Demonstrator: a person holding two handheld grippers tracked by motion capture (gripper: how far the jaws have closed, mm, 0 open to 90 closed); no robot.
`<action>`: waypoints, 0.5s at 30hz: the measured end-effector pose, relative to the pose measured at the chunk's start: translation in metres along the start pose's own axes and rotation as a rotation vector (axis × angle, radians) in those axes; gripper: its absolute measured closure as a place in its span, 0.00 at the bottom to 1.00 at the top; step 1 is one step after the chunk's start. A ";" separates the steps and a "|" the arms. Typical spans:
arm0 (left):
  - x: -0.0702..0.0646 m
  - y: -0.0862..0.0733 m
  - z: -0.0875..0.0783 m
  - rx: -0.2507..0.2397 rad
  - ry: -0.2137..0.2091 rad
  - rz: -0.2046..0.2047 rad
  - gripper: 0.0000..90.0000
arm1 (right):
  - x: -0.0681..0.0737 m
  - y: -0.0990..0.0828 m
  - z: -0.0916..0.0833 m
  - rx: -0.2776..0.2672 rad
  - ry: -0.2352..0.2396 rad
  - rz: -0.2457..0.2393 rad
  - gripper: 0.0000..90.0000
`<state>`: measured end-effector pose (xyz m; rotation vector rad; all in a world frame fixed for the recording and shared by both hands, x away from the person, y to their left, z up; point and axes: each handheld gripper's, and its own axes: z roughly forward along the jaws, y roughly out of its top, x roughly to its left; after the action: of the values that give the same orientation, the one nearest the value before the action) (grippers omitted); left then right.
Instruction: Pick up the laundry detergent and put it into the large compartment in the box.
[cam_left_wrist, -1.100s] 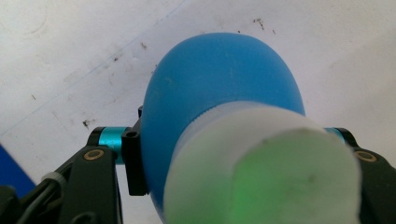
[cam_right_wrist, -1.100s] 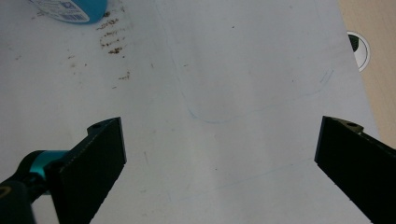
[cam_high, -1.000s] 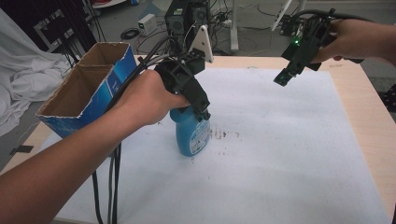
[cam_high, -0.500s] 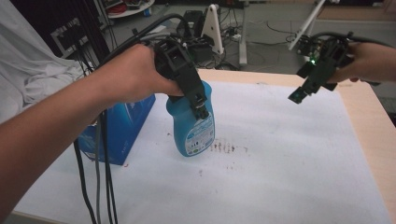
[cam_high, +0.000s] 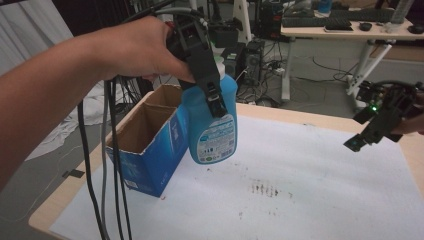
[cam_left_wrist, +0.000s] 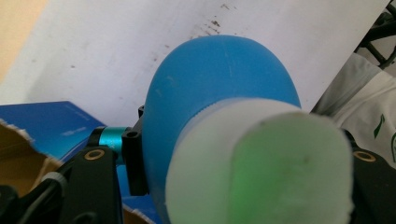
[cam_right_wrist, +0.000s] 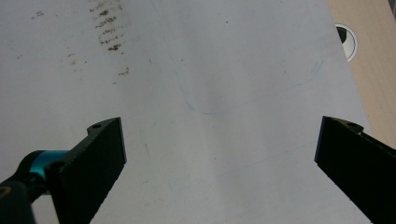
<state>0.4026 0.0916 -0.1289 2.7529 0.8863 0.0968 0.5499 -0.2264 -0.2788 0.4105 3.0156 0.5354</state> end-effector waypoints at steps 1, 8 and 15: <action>0.001 -0.002 -0.006 -0.007 0.003 0.006 0.42 | 0.001 0.000 -0.001 0.003 -0.002 0.006 0.01; 0.009 -0.020 -0.041 -0.030 -0.015 0.071 0.42 | 0.003 -0.002 -0.005 0.001 -0.006 0.006 0.01; 0.012 -0.039 -0.059 -0.028 -0.011 0.117 0.42 | 0.003 -0.003 -0.008 -0.006 -0.012 0.003 0.01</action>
<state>0.3824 0.1419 -0.0823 2.7752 0.7156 0.1141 0.5451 -0.2307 -0.2722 0.4160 3.0020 0.5406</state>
